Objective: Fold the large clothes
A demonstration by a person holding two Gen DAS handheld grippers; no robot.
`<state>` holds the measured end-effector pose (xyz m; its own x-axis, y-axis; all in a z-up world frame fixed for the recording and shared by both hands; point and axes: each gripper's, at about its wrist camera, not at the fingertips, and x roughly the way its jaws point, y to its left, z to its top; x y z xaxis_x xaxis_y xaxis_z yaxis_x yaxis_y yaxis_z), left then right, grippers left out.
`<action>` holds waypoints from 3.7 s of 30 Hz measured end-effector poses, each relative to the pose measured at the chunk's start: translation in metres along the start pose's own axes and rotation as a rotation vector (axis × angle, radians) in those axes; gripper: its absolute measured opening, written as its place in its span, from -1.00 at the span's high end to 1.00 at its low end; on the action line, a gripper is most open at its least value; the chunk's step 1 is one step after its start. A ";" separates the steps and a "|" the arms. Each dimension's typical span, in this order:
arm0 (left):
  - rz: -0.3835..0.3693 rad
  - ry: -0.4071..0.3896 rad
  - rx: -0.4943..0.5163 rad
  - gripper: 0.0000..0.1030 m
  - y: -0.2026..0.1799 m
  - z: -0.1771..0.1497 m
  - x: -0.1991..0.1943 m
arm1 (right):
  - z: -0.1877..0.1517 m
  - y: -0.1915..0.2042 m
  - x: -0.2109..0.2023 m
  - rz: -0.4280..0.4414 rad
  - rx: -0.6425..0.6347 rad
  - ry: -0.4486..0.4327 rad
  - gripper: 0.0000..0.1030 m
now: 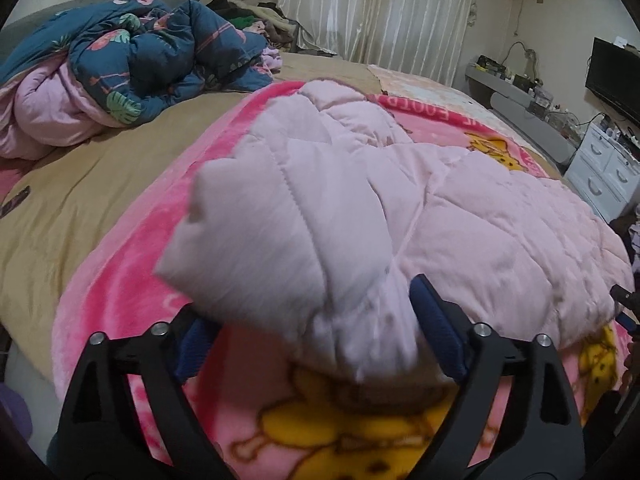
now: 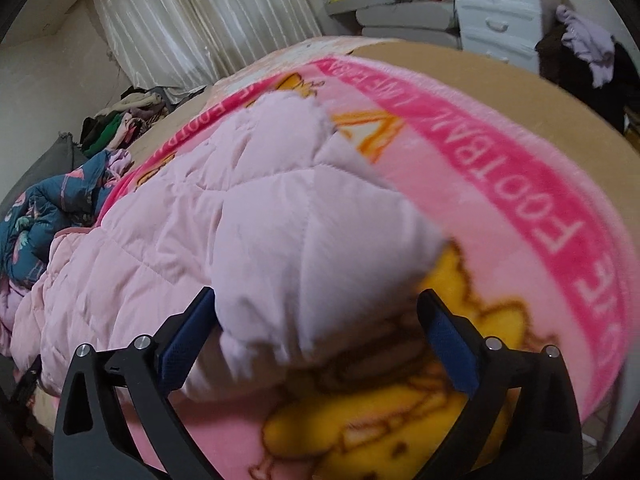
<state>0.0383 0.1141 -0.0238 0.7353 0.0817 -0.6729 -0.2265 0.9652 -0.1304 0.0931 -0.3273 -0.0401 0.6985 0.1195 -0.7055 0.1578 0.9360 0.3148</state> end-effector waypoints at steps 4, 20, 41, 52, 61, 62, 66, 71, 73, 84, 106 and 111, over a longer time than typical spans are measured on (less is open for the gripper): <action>0.022 -0.032 0.034 -0.82 -0.003 -0.007 -0.027 | -0.008 0.005 -0.034 -0.014 -0.066 -0.073 -0.92; -0.073 -0.139 0.057 -0.82 -0.039 -0.043 -0.119 | -0.070 0.084 -0.152 0.126 -0.400 -0.250 -0.92; -0.172 -0.076 0.120 -0.82 -0.089 -0.090 -0.122 | -0.129 0.107 -0.152 0.163 -0.480 -0.121 -0.92; -0.137 -0.074 0.135 -0.82 -0.090 -0.091 -0.117 | -0.126 0.108 -0.151 0.176 -0.480 -0.130 -0.92; -0.139 -0.085 0.131 -0.82 -0.089 -0.090 -0.119 | -0.125 0.109 -0.151 0.175 -0.480 -0.131 -0.92; -0.139 -0.084 0.132 -0.82 -0.089 -0.089 -0.119 | -0.125 0.109 -0.151 0.176 -0.481 -0.130 -0.92; -0.131 -0.086 0.132 -0.82 -0.089 -0.089 -0.120 | -0.125 0.108 -0.150 0.177 -0.485 -0.129 -0.92; -0.135 -0.085 0.130 -0.82 -0.088 -0.087 -0.120 | -0.125 0.108 -0.149 0.181 -0.491 -0.130 -0.92; -0.136 -0.087 0.132 -0.82 -0.087 -0.087 -0.121 | -0.125 0.109 -0.149 0.181 -0.491 -0.130 -0.92; -0.137 -0.086 0.132 -0.82 -0.087 -0.086 -0.122 | -0.125 0.109 -0.150 0.181 -0.492 -0.132 -0.92; -0.128 -0.090 0.131 -0.82 -0.085 -0.084 -0.124 | -0.125 0.113 -0.151 0.187 -0.498 -0.129 -0.92; -0.128 -0.095 0.133 -0.82 -0.085 -0.083 -0.125 | -0.125 0.112 -0.151 0.186 -0.497 -0.131 -0.92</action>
<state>-0.0876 0.0015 0.0106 0.8107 -0.0264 -0.5848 -0.0462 0.9930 -0.1088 -0.0821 -0.1988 0.0222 0.7692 0.2855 -0.5717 -0.3036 0.9505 0.0662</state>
